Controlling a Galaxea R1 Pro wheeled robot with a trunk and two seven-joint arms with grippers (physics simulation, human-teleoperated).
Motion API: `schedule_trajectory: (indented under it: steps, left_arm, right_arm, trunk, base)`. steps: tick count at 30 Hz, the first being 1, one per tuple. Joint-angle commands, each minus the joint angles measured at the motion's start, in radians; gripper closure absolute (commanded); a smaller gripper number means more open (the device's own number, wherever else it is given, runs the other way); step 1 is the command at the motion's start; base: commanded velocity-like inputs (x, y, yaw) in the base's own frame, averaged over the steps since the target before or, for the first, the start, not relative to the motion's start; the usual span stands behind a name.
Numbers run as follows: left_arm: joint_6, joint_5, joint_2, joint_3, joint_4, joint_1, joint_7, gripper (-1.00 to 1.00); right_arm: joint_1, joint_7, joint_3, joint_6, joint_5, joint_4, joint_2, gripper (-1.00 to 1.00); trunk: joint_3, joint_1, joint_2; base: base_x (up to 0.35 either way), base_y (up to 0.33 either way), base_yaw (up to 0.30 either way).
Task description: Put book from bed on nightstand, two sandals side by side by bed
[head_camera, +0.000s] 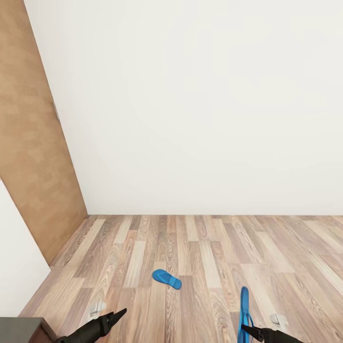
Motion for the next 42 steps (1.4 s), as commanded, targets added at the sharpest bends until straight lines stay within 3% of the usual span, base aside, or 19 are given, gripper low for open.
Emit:
schedule_trajectory:
  steps: [1, 42]
  left_arm:
    - [0.01, 0.006, 0.0, 0.002, 0.0, -0.001, -0.004, -1.0]
    - [0.01, 0.006, 0.0, 0.002, 0.0, -0.001, -0.004, -1.0]
  right_arm:
    - [-0.001, 0.005, -0.009, 0.011, 0.006, -0.001, 0.001, 1.0]
    - [-0.001, 0.008, -0.01, 0.011, 0.005, -0.001, 0.0, 1.0]
  trunk:
    - [-0.001, 0.0, 0.0]
    - [-0.001, 0.0, 0.0]
  base:
    - [0.257, 0.0, 0.0]
    - [0.026, 0.0, 0.0]
